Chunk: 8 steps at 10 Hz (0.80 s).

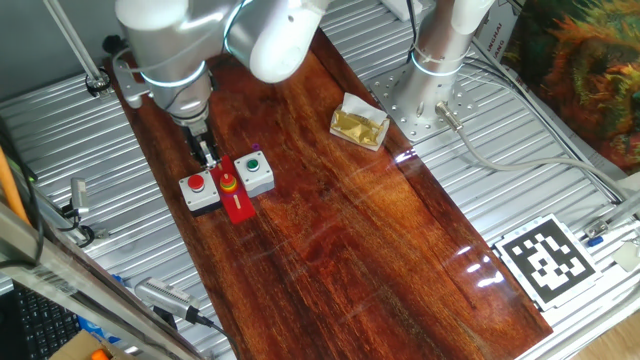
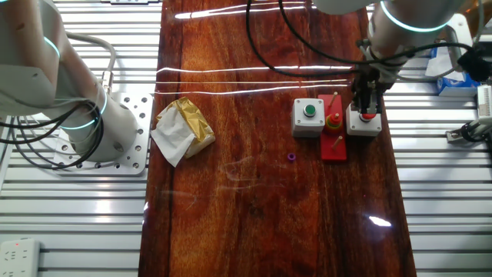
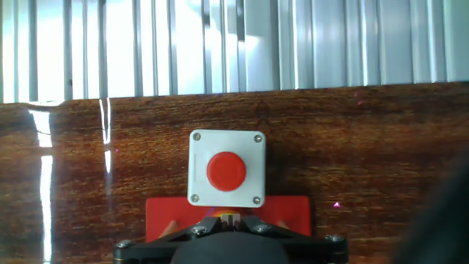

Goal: Take out one Hanoi block and throw it aside

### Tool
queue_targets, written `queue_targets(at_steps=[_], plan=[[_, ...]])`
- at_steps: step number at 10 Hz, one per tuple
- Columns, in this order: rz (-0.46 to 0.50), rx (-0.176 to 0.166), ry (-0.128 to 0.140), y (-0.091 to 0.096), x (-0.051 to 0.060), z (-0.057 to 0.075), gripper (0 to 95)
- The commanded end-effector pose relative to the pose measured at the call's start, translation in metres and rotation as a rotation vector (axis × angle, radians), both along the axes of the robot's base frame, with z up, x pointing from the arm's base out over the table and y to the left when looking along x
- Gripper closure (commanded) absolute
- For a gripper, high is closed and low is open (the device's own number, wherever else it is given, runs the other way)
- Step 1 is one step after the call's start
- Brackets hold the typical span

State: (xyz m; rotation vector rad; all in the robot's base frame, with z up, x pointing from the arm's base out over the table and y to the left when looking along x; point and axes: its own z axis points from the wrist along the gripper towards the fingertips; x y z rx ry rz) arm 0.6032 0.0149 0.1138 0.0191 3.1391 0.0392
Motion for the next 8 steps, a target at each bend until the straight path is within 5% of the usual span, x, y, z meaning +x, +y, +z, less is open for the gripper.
queue_targets(at_steps=[1,6,8], plan=[[-0.017,-0.002,0.009,0.009,-0.001,-0.004,95.0],[-0.068,-0.003,0.014,0.009,-0.003,-0.004,95.0],[-0.068,-0.005,0.022,0.004,-0.019,-0.012,95.0]])
